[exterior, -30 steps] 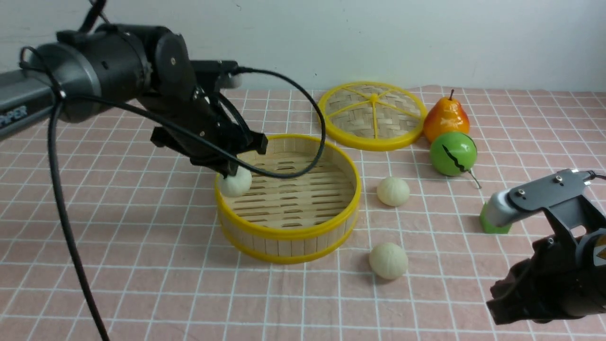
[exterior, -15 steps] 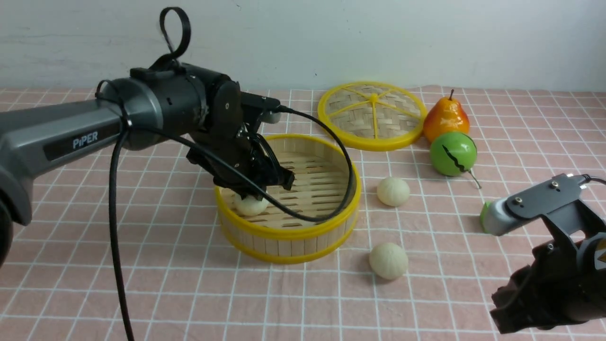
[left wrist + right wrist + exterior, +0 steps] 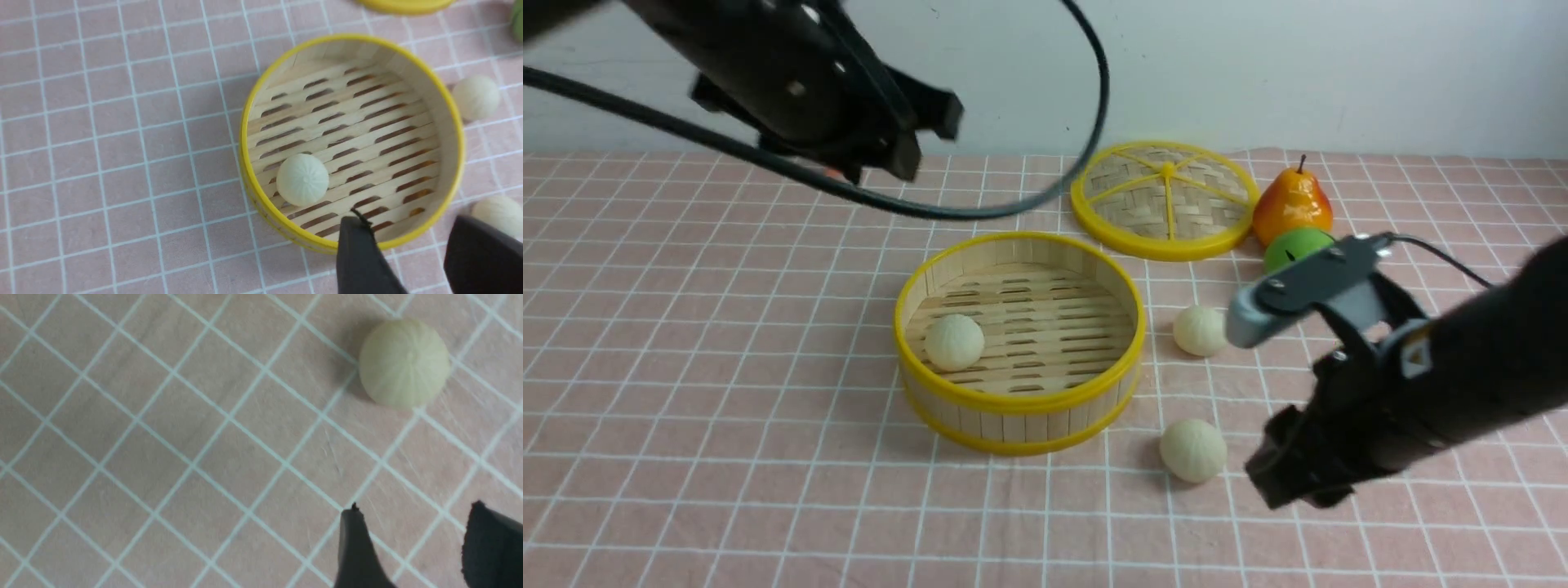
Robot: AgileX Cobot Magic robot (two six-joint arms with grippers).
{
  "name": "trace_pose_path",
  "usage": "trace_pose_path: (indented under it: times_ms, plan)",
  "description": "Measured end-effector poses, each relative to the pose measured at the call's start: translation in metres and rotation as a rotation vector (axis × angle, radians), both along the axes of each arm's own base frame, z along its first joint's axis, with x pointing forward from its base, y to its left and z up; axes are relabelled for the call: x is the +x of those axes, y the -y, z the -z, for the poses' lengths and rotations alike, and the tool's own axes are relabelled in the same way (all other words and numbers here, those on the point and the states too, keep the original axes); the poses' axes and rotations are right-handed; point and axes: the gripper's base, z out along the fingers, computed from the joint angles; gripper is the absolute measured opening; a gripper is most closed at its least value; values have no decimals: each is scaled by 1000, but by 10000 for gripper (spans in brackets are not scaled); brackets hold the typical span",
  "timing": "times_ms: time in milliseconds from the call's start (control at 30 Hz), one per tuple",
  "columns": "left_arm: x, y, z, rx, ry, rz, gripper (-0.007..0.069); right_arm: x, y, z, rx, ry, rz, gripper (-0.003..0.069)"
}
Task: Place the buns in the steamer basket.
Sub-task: Use the right arm to grab a steamed stuffed bun
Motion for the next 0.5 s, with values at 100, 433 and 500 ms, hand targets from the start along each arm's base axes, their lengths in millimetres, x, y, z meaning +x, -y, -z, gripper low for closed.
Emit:
trace_pose_path:
  times_ms: [100, 433, 500]
  plan:
    - [-37, -18, -8, -9, 40, -12, 217, 23, -12, 10, -32, -26, 0, 362]
    - [-160, -99, 43, -3, 223, -277, 74, 79, -37, 58, -124, -24, -27, 354]
    - [-169, -104, 53, -7, 225, -300, 66, 82, -38, 64, -147, -13, -39, 342]
